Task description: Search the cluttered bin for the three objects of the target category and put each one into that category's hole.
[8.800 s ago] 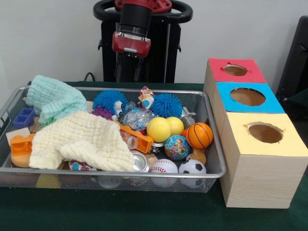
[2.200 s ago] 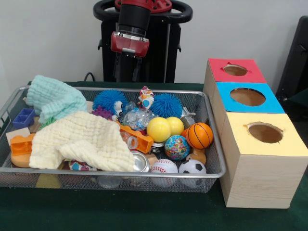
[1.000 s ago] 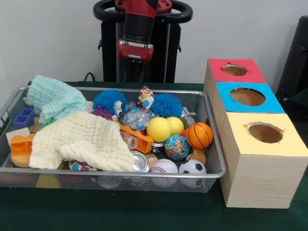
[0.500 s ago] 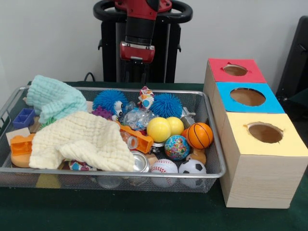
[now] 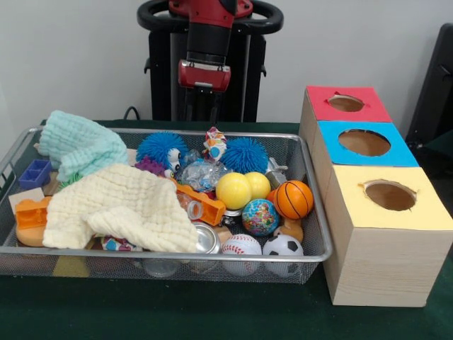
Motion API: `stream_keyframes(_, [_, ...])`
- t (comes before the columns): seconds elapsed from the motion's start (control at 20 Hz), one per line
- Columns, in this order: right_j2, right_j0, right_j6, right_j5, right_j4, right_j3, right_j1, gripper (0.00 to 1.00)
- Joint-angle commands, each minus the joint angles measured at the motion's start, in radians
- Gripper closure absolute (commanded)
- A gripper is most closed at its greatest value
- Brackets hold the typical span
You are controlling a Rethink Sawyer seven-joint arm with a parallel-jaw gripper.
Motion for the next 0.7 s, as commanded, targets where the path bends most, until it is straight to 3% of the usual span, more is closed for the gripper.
stream_keyframes(0.05, [0.073, 0.024, 0.233, -0.015, 0.097, -0.081, -0.057, 0.00])
stream_keyframes(0.7, [0.060, 0.039, 0.243, -0.022, 0.100, -0.059, -0.071, 0.00])
